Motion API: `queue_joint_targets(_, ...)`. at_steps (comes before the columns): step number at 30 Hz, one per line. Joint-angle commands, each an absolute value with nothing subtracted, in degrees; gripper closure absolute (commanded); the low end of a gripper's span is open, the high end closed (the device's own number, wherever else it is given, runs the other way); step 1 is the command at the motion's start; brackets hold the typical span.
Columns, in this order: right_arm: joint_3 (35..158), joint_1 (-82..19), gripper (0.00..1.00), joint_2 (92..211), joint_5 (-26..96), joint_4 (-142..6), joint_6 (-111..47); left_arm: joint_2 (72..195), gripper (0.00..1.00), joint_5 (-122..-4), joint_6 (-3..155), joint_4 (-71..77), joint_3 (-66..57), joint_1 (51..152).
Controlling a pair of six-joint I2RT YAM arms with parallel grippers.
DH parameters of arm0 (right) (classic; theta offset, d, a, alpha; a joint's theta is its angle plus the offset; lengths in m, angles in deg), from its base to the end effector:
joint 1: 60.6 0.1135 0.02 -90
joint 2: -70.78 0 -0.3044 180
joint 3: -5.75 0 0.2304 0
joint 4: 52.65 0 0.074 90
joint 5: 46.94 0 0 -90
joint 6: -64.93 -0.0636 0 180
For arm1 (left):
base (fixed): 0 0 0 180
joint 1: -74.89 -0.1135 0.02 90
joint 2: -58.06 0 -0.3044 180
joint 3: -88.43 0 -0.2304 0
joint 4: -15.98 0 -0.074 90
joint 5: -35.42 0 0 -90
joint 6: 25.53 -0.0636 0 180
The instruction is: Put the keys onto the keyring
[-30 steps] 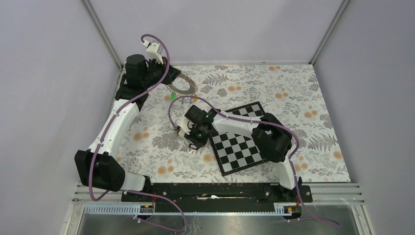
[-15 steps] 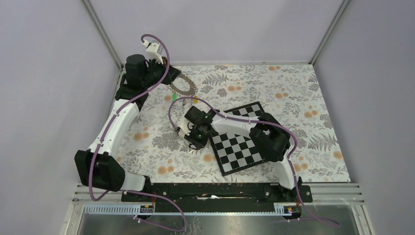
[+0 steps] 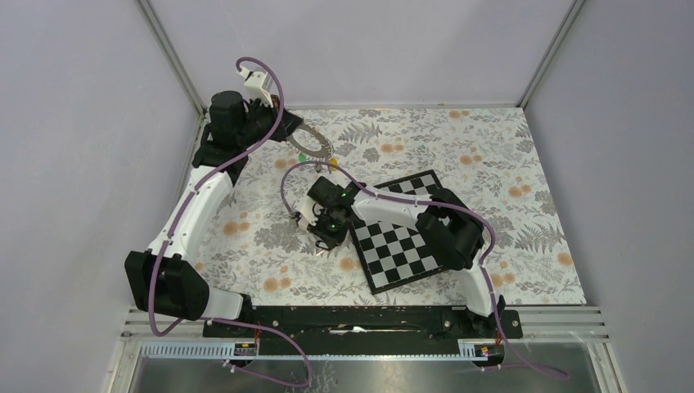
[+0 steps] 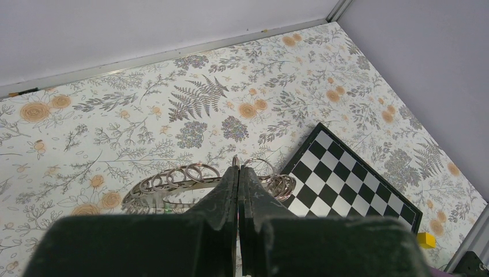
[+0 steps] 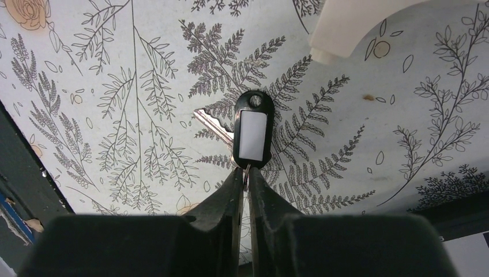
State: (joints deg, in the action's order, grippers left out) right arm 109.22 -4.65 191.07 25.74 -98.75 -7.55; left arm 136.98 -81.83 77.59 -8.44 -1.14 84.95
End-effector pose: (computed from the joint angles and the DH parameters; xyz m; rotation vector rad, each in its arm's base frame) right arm 0.2393 0.3879 0.1897 -1.7133 2.1282 0.6091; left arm 0.3046 -0.0836 0.4290 0.2985 1.8031 -0.7133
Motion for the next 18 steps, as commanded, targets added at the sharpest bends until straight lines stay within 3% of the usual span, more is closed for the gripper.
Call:
queue_joint_targets(1,111.84,-4.26,0.86,191.54,26.50,-99.43,-7.67,134.00,1.00,-83.70,78.08,-2.25,-1.48,84.63)
queue_joint_targets(18,112.95,-4.26,0.86,192.95,26.79,-100.22,-7.41,133.91,1.00,-84.37,78.14,-2.06,-1.94,84.64)
